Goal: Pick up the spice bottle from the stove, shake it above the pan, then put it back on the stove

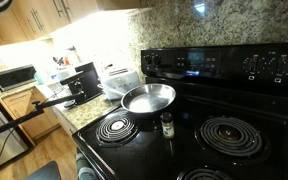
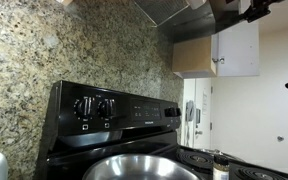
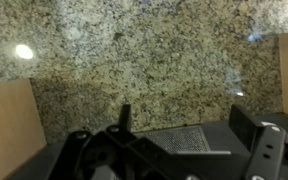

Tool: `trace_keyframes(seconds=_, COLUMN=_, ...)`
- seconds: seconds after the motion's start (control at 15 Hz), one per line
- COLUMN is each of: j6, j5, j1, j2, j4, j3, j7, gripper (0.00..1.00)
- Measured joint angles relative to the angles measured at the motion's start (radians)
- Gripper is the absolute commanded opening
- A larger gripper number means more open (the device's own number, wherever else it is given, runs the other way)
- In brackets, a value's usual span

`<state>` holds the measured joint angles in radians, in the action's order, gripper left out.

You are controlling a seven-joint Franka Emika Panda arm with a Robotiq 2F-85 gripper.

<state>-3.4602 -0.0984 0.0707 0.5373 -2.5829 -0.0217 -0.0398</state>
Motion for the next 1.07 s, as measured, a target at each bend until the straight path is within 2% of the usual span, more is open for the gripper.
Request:
trace_keyframes(seconds=0.2, j6=0.000, j5=-0.021, j1=-0.219, j2=-0.082, j4=0.016, j3=0.165, j7=0.023, gripper=1.00)
trace_keyframes(seconds=0.53, j6=0.005, j5=-0.095, j1=-0.605, j2=-0.161, j4=0.015, j3=0.496, j7=0.117, gripper=1.00)
trace_keyframes(seconds=0.8, j6=0.078, j5=-0.114, j1=-0.805, j2=-0.152, j4=0.003, j3=0.686, j7=0.144, gripper=1.00)
trace_keyframes(seconds=1.07, j6=0.178, j5=-0.114, j1=-0.959, j2=-0.104, j4=0.003, j3=0.828, j7=0.145, gripper=1.00)
